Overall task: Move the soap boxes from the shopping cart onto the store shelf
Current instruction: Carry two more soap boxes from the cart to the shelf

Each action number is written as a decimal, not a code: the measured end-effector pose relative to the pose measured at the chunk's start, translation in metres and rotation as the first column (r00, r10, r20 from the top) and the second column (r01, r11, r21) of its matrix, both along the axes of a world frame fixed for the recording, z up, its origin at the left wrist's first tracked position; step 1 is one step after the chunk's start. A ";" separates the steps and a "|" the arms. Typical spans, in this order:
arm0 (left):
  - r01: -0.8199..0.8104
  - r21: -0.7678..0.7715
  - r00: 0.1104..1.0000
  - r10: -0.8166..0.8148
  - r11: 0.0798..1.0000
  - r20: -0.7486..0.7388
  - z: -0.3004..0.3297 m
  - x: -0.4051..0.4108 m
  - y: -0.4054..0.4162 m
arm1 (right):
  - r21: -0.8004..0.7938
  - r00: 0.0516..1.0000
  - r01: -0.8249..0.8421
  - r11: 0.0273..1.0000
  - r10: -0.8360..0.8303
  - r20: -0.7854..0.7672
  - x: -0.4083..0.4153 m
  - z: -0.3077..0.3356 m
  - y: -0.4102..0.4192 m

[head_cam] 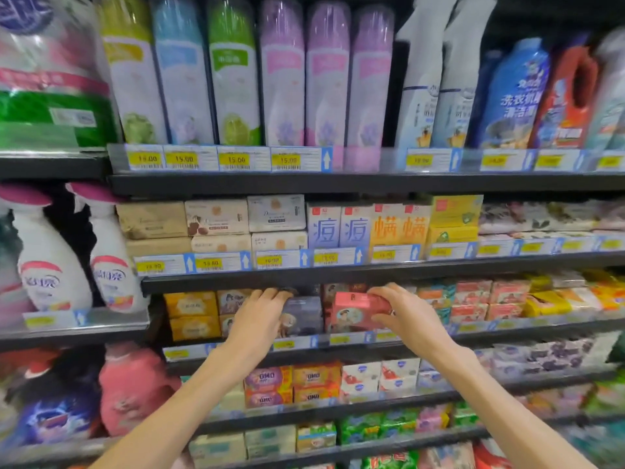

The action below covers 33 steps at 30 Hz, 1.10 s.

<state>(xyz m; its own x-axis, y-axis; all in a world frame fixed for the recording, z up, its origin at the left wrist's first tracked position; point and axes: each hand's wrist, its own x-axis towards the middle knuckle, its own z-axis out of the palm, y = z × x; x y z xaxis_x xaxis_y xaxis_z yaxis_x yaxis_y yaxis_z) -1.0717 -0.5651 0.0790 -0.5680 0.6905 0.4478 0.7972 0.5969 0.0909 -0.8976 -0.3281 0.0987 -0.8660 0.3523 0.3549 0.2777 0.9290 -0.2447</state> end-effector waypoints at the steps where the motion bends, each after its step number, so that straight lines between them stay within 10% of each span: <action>1: -0.013 0.003 1.000 0.013 1.000 0.007 -0.002 -0.002 0.004 | 0.012 1.000 -0.002 1.000 0.002 0.003 -0.005 -0.001 0.002; 33: -0.185 -0.099 0.978 0.173 0.978 -0.118 -0.023 0.002 0.021 | 0.182 0.972 -0.020 0.983 -0.024 0.233 -0.049 0.008 0.011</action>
<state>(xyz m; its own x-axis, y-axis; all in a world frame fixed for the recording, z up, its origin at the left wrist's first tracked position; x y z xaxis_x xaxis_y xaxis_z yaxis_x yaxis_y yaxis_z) -1.0701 -0.5438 0.0556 -0.6387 0.6300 0.4417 0.6782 0.7321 -0.0634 -0.9467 -0.3174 0.1071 -0.9316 0.3026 0.2013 0.3089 0.9511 0.0000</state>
